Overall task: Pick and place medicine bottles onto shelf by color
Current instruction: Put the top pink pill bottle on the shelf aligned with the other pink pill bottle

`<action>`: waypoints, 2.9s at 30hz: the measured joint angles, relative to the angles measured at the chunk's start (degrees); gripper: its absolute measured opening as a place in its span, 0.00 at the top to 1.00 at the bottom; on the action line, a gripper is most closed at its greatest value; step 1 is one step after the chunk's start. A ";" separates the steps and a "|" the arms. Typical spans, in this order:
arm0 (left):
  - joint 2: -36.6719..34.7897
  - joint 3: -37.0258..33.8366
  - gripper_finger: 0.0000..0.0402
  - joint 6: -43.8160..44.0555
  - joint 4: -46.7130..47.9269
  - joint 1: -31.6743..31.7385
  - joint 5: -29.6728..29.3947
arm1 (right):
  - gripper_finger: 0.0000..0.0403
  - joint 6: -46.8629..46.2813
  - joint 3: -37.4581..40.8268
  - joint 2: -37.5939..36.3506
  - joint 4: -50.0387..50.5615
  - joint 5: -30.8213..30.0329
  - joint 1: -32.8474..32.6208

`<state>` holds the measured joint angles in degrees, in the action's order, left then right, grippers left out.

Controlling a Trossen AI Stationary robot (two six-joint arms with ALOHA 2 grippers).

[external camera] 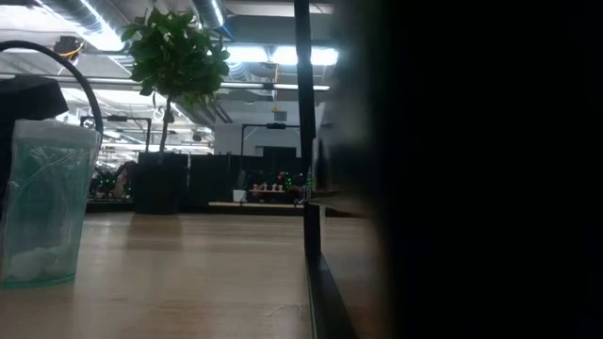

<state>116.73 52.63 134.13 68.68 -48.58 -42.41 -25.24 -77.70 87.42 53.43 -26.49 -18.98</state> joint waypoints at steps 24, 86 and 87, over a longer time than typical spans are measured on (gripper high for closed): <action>0.00 -1.73 0.72 0.21 0.05 -0.07 -0.88 | 0.43 0.05 -0.02 0.00 -0.11 -0.41 2.71; -35.58 -3.05 0.81 -113.73 -57.96 36.07 13.25 | 0.43 10.37 -0.23 -8.74 6.27 3.04 2.69; -35.58 -3.07 0.81 -115.29 -58.69 36.74 14.83 | 0.43 11.26 -0.23 -8.74 6.19 3.76 2.69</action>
<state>81.14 49.56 18.85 9.99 -11.84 -27.58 -13.98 -77.93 78.67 59.62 -22.72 -16.29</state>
